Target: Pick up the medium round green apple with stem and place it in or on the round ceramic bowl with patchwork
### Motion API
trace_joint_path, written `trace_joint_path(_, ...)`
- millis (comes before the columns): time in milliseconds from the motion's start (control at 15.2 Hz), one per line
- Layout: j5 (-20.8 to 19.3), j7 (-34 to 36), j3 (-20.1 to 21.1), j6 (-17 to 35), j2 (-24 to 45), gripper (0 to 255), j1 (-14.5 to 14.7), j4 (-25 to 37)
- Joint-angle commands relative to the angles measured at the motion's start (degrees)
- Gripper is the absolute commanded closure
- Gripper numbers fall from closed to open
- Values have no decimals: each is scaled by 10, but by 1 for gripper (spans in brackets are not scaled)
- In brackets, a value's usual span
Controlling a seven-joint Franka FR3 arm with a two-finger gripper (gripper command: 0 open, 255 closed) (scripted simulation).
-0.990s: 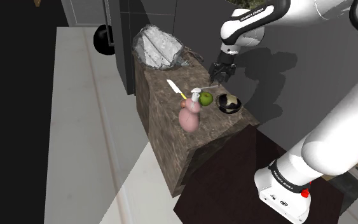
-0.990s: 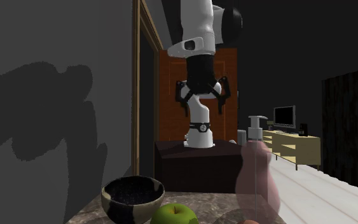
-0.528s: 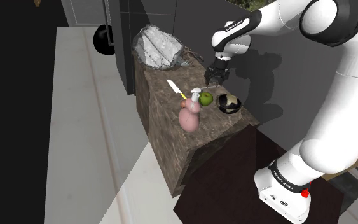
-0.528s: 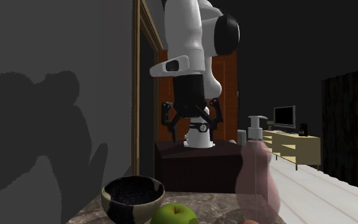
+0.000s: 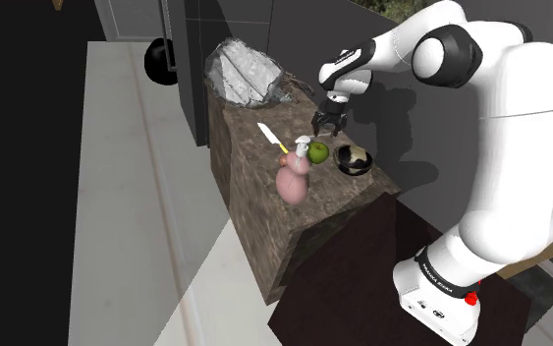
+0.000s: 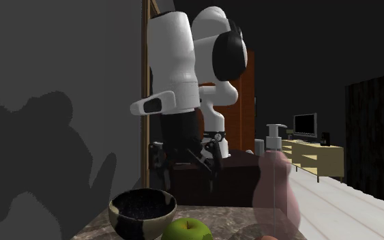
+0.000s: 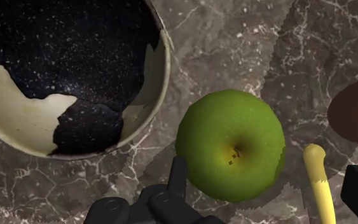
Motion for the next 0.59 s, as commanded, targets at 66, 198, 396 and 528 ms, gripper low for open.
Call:
trace_joint_path(66,6,-2,3,11,25,0,-5,14)
trace_joint_path(198,8,-3,6,22,33,0,-5,11)
trace_joint_path(396,13,-6,9,41,49,0,-6,7)
trace_joint_path(528,13,-6,9,41,49,0,-6,7)
